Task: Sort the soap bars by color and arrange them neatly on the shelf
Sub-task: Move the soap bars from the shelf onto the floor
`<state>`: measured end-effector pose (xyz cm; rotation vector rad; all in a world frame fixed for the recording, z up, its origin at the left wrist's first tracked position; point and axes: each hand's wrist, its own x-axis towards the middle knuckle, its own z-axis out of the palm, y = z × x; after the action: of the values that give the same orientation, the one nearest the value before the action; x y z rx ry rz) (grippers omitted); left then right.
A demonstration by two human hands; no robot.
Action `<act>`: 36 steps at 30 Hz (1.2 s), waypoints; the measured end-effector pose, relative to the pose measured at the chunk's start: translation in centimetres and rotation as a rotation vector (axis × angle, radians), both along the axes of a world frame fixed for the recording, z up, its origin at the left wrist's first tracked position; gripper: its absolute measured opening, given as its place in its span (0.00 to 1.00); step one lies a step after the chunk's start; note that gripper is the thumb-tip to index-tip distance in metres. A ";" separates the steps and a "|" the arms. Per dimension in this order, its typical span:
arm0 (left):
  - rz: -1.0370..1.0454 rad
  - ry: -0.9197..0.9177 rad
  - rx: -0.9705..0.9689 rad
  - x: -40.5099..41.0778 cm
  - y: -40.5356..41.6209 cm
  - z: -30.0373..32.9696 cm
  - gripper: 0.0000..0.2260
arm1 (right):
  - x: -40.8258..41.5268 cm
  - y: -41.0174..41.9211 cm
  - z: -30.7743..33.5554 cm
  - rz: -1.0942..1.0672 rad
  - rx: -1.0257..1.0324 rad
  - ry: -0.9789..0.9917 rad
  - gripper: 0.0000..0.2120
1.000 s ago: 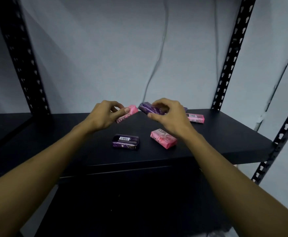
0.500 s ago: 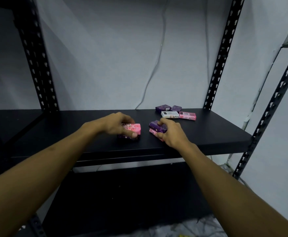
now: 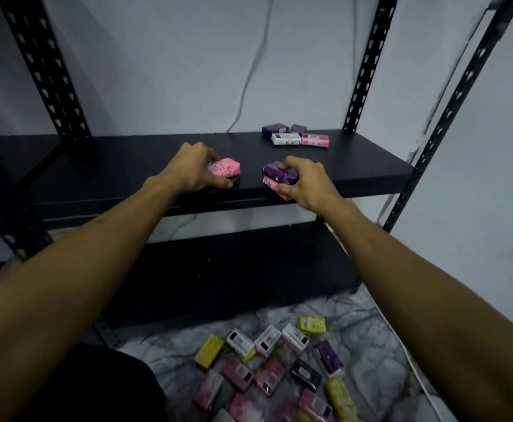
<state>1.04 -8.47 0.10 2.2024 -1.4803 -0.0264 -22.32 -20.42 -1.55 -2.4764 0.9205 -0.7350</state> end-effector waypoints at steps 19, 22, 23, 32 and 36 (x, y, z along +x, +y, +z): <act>0.036 0.626 0.590 -24.7 18.7 -38.1 0.28 | -23.8 21.5 -38.7 -0.349 0.852 0.103 0.13; -0.054 0.591 0.687 -25.6 19.0 -39.8 0.32 | -24.6 22.3 -38.8 -0.291 0.902 0.247 0.15; -0.097 0.566 0.705 -26.1 19.1 -40.2 0.32 | -24.9 22.4 -39.0 -0.253 0.877 0.303 0.16; -0.182 0.516 0.870 -28.5 23.0 -45.2 0.32 | -27.7 26.1 -42.5 -0.249 0.899 0.378 0.15; 0.016 0.589 0.826 -28.5 23.9 -46.4 0.30 | -26.9 26.9 -44.2 -0.234 0.818 0.351 0.17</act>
<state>-27.49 15.40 -46.33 2.4459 -1.2061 -1.3679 -49.17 6.50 -45.77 -1.7928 1.3201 0.0548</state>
